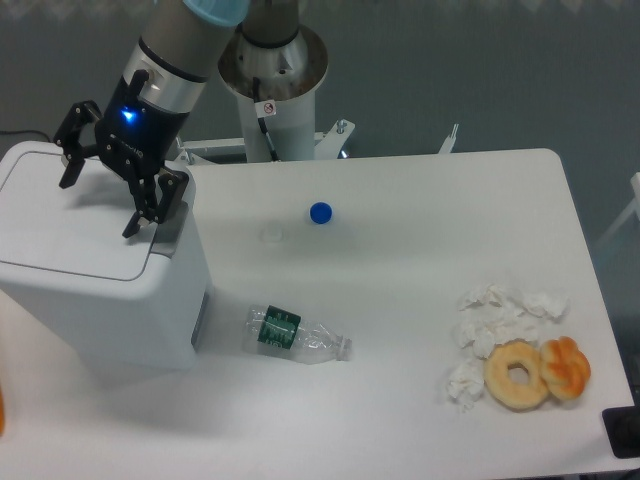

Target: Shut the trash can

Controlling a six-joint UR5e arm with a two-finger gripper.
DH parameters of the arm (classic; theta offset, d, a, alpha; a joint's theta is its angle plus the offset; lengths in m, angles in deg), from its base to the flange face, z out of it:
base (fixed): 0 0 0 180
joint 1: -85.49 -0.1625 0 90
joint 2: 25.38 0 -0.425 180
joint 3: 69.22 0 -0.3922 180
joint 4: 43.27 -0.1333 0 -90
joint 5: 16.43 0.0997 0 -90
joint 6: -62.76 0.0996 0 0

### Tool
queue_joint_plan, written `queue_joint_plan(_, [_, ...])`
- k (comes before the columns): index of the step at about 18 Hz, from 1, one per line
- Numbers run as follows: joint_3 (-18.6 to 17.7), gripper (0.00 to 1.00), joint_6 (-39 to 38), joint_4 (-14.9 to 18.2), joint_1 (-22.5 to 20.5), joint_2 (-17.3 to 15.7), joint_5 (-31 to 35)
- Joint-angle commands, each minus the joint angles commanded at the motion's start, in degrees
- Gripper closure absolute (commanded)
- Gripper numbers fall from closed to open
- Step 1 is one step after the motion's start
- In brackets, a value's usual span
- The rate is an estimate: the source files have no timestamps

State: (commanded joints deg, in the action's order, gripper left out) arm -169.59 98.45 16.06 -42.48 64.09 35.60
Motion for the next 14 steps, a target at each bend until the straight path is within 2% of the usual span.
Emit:
queue_joint_plan(10, [1.3, 0.0, 0.3, -0.2, -1.3, -1.2, 0.0])
queue_joint_plan(14, [2.1, 0.0, 0.7, -0.3, -5.4, -2.9, 0.5])
